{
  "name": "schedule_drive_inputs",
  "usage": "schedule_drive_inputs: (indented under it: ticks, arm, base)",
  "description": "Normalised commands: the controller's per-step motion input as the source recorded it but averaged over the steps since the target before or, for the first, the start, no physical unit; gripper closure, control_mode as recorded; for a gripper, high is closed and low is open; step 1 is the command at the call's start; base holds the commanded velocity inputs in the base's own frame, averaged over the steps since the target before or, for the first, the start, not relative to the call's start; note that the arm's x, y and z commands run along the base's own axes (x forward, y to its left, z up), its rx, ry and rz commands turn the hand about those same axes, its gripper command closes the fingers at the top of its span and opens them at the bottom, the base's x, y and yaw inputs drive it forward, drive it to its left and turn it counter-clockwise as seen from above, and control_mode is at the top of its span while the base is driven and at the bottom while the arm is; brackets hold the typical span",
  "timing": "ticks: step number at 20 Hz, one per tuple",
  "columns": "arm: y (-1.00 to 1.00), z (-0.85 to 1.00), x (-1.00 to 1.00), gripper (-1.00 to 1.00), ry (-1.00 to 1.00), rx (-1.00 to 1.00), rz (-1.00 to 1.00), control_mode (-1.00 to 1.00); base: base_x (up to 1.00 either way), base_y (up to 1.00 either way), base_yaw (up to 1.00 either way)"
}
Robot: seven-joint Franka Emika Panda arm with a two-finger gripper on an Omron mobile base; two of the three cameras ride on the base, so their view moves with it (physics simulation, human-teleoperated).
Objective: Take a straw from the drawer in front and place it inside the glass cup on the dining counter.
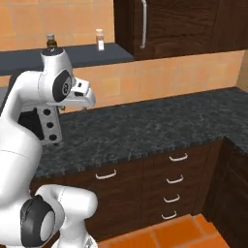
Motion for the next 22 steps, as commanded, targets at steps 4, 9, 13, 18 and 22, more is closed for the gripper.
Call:
schedule_drive_inputs:
  ticks: [4,9,13,18,22]
  arm:
    - [0.00,0.00,0.00,-1.00,0.00,0.00,0.00,1.00]
    - [0.00,0.00,0.00,-1.00,0.00,0.00,0.00,1.00]
    - [0.00,0.00,0.00,-1.00,0.00,0.00,0.00,1.00]
    - [0.00,0.00,0.00,-1.00,0.00,0.00,0.00,1.00]
    - [0.00,0.00,0.00,-1.00,0.00,0.00,0.00,1.00]
  base:
    - [0.00,0.59,-0.65]
    - [0.00,0.61,-0.63]
    - [-0.04,0.61,-0.59]
    - [-0.27,0.64,-0.50]
    - [-0.34,0.65,-0.40]
